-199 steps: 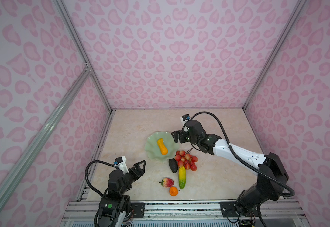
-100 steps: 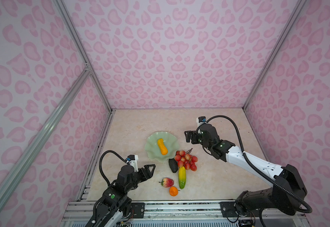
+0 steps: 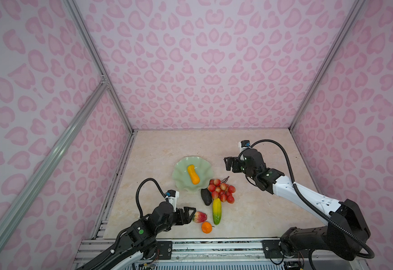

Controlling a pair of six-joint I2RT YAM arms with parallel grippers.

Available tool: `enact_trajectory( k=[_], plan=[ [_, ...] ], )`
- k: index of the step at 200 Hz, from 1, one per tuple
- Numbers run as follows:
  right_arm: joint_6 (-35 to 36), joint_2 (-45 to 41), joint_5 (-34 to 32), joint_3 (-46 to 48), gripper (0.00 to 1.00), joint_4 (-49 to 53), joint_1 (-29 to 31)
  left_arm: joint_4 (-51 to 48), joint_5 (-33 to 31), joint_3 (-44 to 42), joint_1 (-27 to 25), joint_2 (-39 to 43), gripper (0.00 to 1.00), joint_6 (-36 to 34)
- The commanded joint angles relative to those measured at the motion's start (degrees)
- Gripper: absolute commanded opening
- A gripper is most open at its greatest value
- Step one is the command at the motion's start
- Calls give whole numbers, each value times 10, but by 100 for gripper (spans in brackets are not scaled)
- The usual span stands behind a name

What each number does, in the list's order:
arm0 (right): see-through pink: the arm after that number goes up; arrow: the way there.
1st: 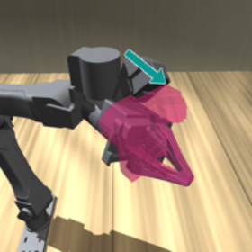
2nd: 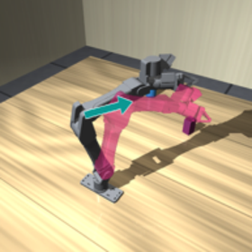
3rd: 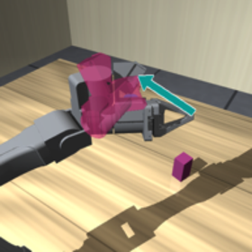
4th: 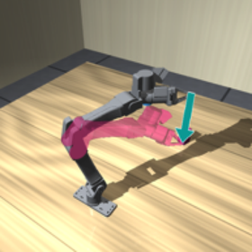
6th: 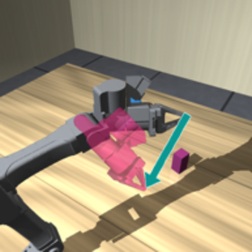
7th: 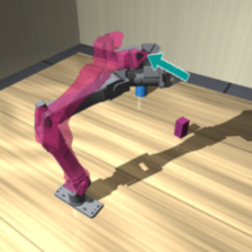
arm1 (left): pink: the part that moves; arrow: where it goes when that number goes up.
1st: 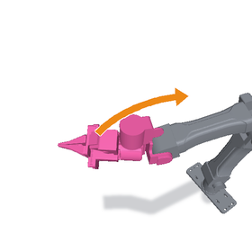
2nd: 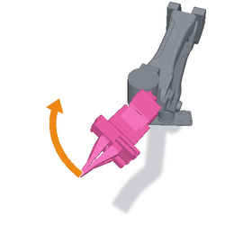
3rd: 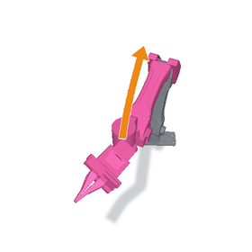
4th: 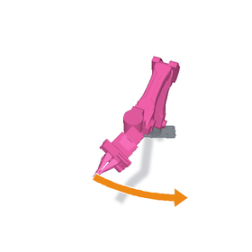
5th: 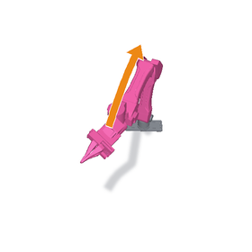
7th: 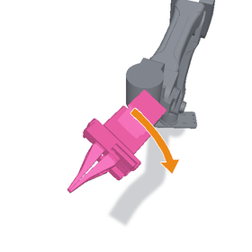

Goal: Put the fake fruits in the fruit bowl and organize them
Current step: 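Reach the left gripper to the peach and grasp it while the right gripper hovers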

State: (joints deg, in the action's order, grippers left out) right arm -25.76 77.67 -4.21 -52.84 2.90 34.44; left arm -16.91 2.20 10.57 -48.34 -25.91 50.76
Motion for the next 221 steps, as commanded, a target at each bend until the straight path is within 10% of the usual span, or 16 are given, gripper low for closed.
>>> enact_trajectory(
  k=[1,111,221],
  plan=[
    [-3,2,7,6,98,0,-3,72,-23,2,-20,-50,88,7],
    [-17,8,20,21,98,-2,-18,235,-18,-4,-78,-240,72,39],
    [-23,9,36,39,98,-9,-41,199,-71,34,-77,-188,38,20]
  ],
)
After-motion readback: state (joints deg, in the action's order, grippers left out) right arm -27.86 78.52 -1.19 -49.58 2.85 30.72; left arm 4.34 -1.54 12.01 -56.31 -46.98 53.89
